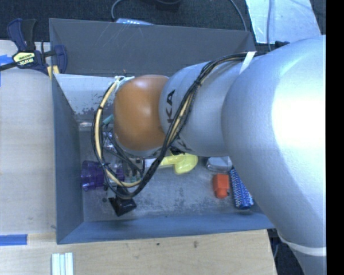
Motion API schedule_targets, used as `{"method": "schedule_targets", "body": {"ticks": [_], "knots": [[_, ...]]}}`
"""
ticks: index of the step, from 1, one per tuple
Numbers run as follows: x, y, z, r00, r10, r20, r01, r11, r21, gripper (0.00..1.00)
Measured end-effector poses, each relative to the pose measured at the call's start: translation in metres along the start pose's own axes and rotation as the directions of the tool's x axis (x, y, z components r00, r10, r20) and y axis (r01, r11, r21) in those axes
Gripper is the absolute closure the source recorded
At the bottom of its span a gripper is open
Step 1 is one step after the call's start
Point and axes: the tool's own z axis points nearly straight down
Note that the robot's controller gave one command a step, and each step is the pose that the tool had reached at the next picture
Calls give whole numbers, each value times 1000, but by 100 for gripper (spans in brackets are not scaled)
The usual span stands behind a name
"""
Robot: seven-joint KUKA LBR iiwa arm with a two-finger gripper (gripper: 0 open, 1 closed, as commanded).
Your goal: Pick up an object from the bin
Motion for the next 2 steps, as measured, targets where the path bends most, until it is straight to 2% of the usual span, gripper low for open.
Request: {"method": "schedule_targets", "body": {"ticks": [1, 2], "knots": [[-1, 6, 1, 1000, -2, 8, 2, 1000, -2, 0], [6, 7, 11, 1000, -9, -6, 9, 1000, 5, 0]]}}
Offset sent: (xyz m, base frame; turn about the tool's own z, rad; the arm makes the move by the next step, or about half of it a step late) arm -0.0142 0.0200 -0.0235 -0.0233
